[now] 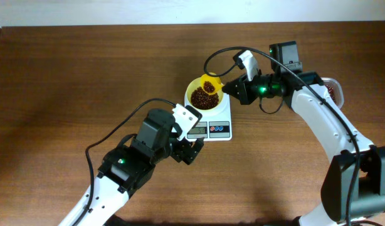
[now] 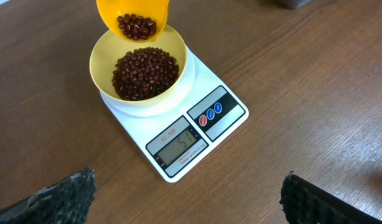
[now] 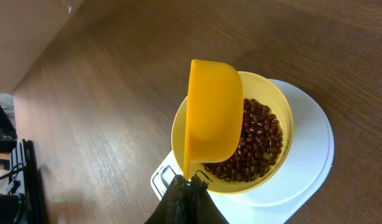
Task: Scoop item into bowl and weigh 50g on scale
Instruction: 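Tip the yellow scoop further to pour beans into the yellow bowl, then carry the scoop with the right gripper back to the bean container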
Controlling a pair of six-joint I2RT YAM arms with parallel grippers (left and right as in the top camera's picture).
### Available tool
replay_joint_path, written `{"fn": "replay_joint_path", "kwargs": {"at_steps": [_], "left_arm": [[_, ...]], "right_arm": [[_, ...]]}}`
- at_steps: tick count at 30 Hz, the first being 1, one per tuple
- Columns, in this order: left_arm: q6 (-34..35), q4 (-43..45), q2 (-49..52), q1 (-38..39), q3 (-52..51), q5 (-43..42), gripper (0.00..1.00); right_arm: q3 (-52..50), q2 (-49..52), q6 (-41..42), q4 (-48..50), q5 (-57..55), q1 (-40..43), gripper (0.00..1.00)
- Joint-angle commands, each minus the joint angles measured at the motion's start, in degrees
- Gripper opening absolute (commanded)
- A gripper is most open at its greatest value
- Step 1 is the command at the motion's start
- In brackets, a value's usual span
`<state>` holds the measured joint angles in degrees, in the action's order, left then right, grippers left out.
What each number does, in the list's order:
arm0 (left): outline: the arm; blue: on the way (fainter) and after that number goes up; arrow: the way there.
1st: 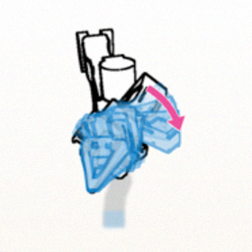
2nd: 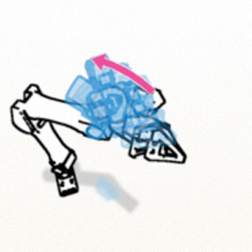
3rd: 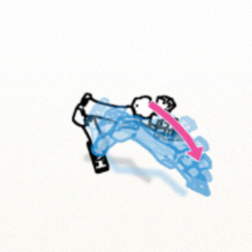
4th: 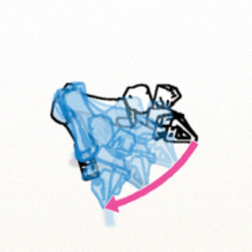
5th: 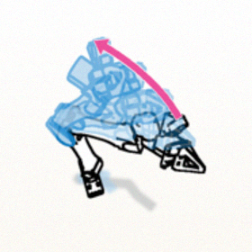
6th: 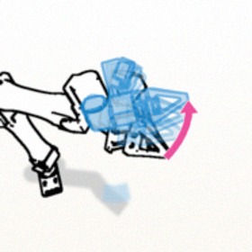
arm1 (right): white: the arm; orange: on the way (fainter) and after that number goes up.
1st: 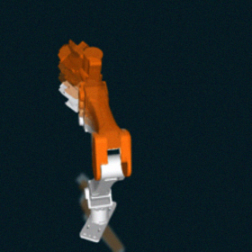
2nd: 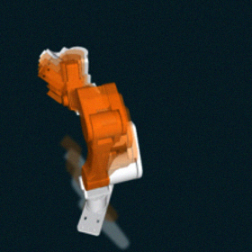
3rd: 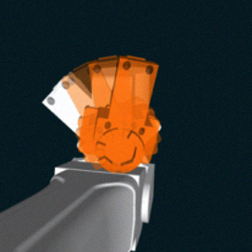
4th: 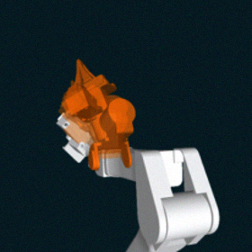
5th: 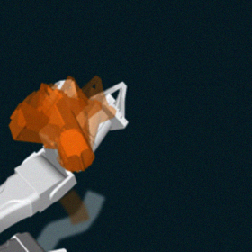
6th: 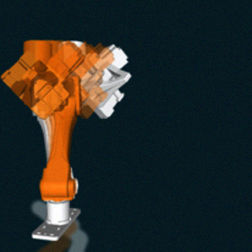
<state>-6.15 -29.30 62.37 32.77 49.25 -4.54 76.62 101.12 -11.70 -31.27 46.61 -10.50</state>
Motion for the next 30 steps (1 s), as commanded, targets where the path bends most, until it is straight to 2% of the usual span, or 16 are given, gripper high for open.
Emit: {"fn": "replay_joint_path", "kwargs": {"at_steps": [1,3,5,8,10,18,21,25,30], "left_arm": [[0.7,0.1,0.0,0.1,-0.5,-0.2,0.99],[0.7,0.1,0.0,0.1,-0.5,-0.2,0.99],[0.7,0.1,0.0,0.1,-0.5,-0.2,0.99],[0.7,0.1,0.0,0.1,-0.5,-0.2,0.99],[0.7,0.1,0.0,0.1,-0.5,-0.2,0.99],[0.7,0.1,0.0,0.1,-0.5,-0.2,0.99],[0.7,0.1,0.0,0.1,-0.5,-0.2,0.99],[0.7,0.1,0.0,0.1,-0.5,-0.2,0.99],[0.7,0.1,0.0,0.1,-0.5,-0.2,0.99]], "right_arm": [[1.0,-0.4,2.7,0.1,1.4,-0.4,0.04],[1.0,-0.4,8.5,0.2,1.4,-0.4,0.04],[1.0,-0.4,20.6,0.3,3.1,-0.3,0.04],[1.0,-0.4,25.9,1.1,8.6,0.3,0.04],[1.0,-0.4,30.0,1.7,12.7,3.9,0.04],[1.0,-0.5,29.5,-0.5,17.5,20.1,0.04],[1.0,-0.8,24.4,-3.1,16.8,25.3,0.04],[1.0,-4.3,22.2,-6.1,10.6,32.5,0.04],[1.0,-11.1,20.5,-10.6,-0.5,37.1,0.04]]}}
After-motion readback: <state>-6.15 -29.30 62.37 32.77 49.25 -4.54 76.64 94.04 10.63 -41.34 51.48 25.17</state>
